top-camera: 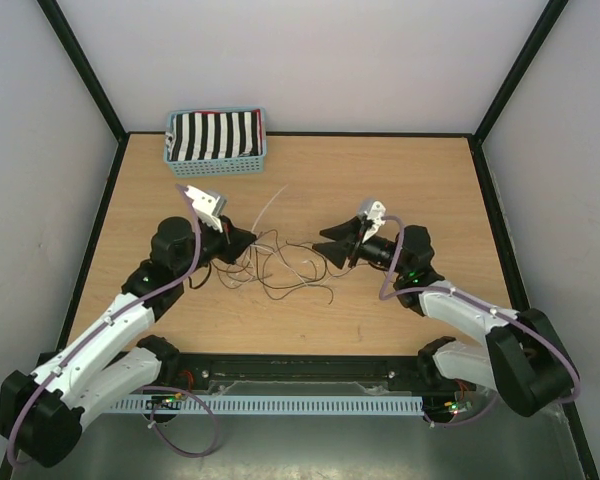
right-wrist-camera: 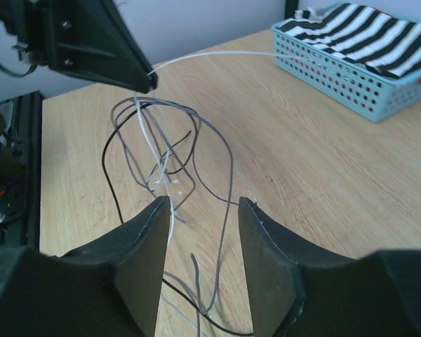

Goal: Zip-tie the wires
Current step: Tie the cable at the center of the board, then adjust the cable at the center of the board.

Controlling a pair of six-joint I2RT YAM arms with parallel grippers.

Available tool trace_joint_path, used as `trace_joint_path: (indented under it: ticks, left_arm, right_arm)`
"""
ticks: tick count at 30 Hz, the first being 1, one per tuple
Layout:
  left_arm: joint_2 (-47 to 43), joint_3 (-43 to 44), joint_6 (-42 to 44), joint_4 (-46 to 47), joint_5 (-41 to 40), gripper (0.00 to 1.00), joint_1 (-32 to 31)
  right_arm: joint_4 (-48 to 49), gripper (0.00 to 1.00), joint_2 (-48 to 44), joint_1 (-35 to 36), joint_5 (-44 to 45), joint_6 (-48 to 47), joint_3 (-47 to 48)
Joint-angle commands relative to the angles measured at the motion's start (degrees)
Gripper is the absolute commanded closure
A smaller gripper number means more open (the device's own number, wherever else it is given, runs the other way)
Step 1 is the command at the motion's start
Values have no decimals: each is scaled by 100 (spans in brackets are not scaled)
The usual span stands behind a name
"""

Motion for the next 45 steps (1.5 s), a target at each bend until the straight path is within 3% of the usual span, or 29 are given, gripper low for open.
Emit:
trace_joint_path:
  ticks: [1,7,13,23,37,39,42,45]
  left_arm:
    - [22,263,25,38,257,100,32]
    - [87,329,-49,23,243,100,39]
    - [233,413,-197,-32,116,100,40]
    - [238,397,-488,-54,-117,100,31]
    - [222,352,-664,-32,-170,100,-1]
    - [241,348,-659,-32,-213,100,-12]
    - [244,323,-649,-33,-278,100,-13]
    - [229,300,-650,-36,-347,100,-11]
  right_arm:
    - [779,49,318,309,-337,-612,146]
    - [609,50,378,787,-391,-918,48]
    - [619,44,205,1584,131,-1485,-398]
    - [1192,37,1256,2423,1011,-1085,39]
    - [2027,37,2867,2683,1322,-336,983]
    - [2110,44,2937,2704,1279,-272,1042]
    - [2029,75,2875,2719,1249,-287,1042]
    - [1759,97,2601,2720,1397,-500,901]
